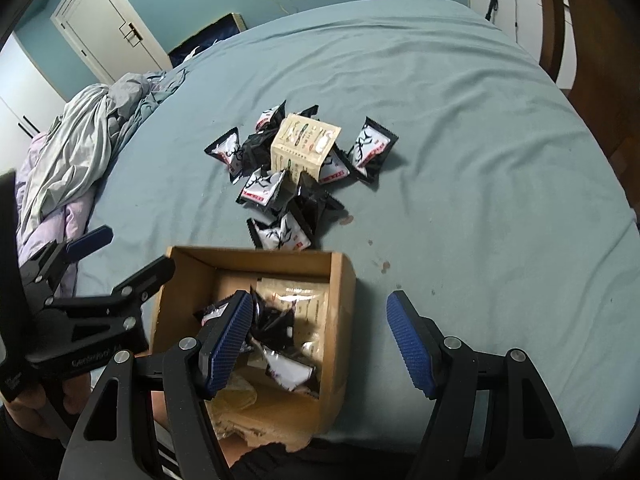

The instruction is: Organize snacks

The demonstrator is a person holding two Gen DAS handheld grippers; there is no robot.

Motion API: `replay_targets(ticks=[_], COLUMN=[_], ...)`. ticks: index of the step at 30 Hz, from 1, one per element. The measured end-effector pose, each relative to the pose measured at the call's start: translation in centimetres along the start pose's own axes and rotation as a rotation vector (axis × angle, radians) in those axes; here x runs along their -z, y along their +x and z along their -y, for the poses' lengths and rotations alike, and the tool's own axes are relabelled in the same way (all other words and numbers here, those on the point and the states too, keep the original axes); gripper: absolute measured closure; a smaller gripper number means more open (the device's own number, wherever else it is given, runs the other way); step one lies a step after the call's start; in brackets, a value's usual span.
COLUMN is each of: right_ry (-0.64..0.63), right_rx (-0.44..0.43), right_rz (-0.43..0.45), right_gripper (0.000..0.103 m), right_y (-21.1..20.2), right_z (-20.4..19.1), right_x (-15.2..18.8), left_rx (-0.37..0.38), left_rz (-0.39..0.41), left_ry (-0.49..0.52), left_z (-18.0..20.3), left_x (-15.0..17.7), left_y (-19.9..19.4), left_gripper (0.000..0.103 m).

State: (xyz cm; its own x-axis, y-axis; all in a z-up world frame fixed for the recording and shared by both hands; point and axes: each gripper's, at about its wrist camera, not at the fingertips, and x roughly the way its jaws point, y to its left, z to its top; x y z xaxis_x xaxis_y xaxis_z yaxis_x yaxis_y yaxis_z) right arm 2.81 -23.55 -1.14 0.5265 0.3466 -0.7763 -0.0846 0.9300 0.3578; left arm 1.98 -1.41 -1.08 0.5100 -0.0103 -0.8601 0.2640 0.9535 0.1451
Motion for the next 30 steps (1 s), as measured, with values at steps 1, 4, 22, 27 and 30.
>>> replay_targets(ticks=[1,4,22,27,30], right_ry=[-0.005,0.009,0.170,0.197,0.223], right_rx=[0.006,0.012,0.004,0.021,0.029], right_rz=[-0.001,-0.013,-0.139,-0.144,-0.155], right_gripper=[0.034,0.034,0.034,0.034,0.034], right_y=[0.2,0.8,10.7,13.6,15.3], right_z=[0.1,0.9,5.3,6.0,6.5], right_x=[-0.4,-1.7,-11.6,-12.9,-13.2], left_rx=[0.000,0.000,0.081,0.086,0.074], left_rz=[-0.002,-0.020,-0.108,-0.099,-0.089], left_ry=[-0.002,-0.011,-0.039,-0.089,-0.104], left_z=[0.0,-0.1,-0.2,-1.8,-2.5], left_x=[0.0,-0.2,-2.2,-2.8,-3.2], left_y=[0.1,0.5,3.6,4.4,5.0], left_gripper=[0.006,0.006,0.006,0.006,0.006])
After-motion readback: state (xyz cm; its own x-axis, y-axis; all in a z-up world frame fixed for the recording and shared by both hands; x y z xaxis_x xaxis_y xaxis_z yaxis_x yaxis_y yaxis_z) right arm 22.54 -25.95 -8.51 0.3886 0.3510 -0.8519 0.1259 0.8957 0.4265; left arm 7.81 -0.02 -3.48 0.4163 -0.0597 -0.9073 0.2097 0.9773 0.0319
